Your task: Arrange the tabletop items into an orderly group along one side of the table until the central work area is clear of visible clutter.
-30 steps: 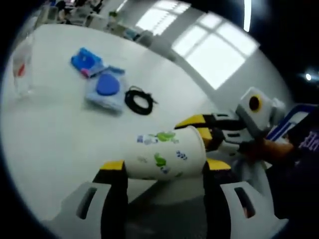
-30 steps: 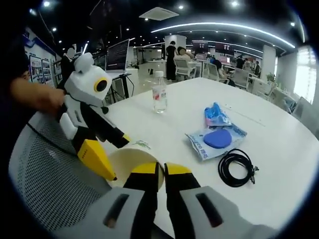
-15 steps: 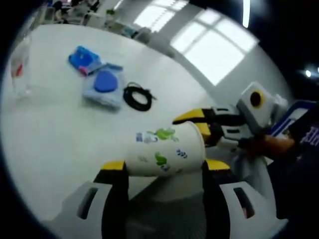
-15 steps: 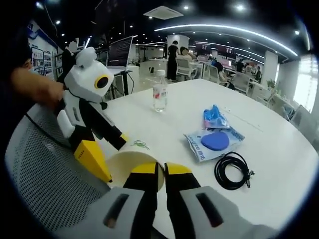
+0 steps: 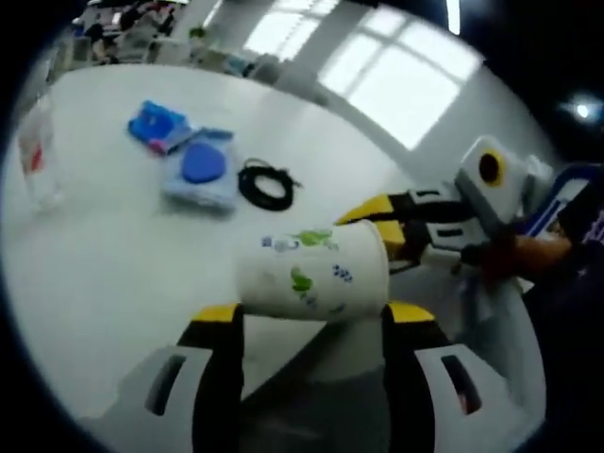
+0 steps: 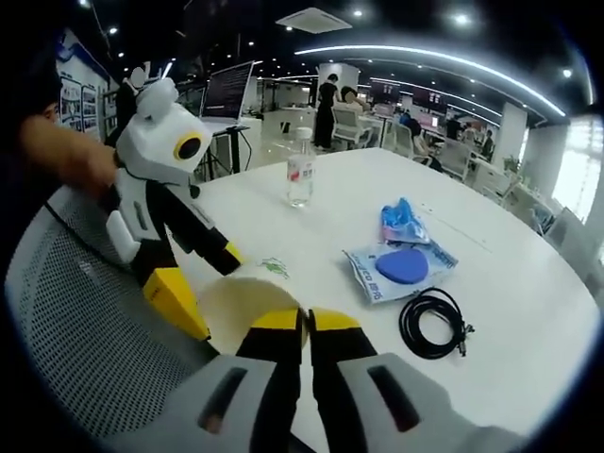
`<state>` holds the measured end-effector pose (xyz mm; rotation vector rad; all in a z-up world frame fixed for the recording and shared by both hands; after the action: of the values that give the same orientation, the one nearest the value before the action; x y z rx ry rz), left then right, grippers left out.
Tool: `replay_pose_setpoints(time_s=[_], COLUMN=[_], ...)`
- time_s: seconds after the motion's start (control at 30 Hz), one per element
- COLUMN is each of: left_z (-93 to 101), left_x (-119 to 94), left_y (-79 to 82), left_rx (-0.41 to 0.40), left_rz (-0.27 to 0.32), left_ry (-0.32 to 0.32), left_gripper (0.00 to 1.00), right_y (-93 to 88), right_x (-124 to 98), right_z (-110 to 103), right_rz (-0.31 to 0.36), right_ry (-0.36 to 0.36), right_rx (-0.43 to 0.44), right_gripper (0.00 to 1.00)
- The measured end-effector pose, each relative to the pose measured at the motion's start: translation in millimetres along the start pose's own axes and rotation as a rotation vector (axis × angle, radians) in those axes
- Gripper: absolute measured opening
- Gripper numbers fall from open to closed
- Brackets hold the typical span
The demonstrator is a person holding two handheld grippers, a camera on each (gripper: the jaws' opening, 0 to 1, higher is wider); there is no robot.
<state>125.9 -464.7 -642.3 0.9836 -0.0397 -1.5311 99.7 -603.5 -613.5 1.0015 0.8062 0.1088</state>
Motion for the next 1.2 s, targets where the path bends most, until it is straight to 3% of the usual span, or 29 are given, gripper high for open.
replay_pose_setpoints(time_s=[0.13, 0.37, 0.63, 0.8, 0.9, 1.2], left_z=[-0.2, -2.6, 3.1, 4.3, 3.4, 0.2], left_x=[-1, -2, -4, -7, -13, -55], left_y=[0.5, 2.6, 6.5, 9.3, 15.4, 32.3], left_rx=[0.010, 0.183, 0.308, 0.341, 0.322, 0.342], left_rz=[0.008, 0.025, 0.053, 0.065, 0.102, 0.198], left_ry=[0.008, 0.085, 0.098, 0.098, 0.099, 0.165], left_gripper=[0.59, 0.68, 0.74, 0.77, 0.78, 0.80], right_y=[0.3, -2.5, -6.8, -7.4, -7.2, 7.0], right_x=[0, -1, -1, 0, 1, 3], right_z=[-1, 2, 7, 8, 9, 21], right_rz=[-0.003, -0.020, -0.039, -0.056, -0.063, -0.078], right_ry=[-0.002, -0.015, -0.019, -0.013, -0.006, 0.023], right_rx=[-0.008, 0.008, 0.073, 0.072, 0.072, 0.075], right_gripper=[0.00, 0.00, 0.00, 0.00, 0.00, 0.00])
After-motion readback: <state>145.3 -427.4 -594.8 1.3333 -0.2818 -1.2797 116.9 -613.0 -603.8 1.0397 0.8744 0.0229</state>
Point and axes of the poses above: the point that each gripper's makers call its tool centre point, and the gripper's own axes: x roughly forward along the fingers, z roughly to its right, y roughly out of its top, the point moved 7 cm from there along -x, roughly backward along the fingers, and after that the axes turned 12 degrees about -x, right-handed, at the moved point
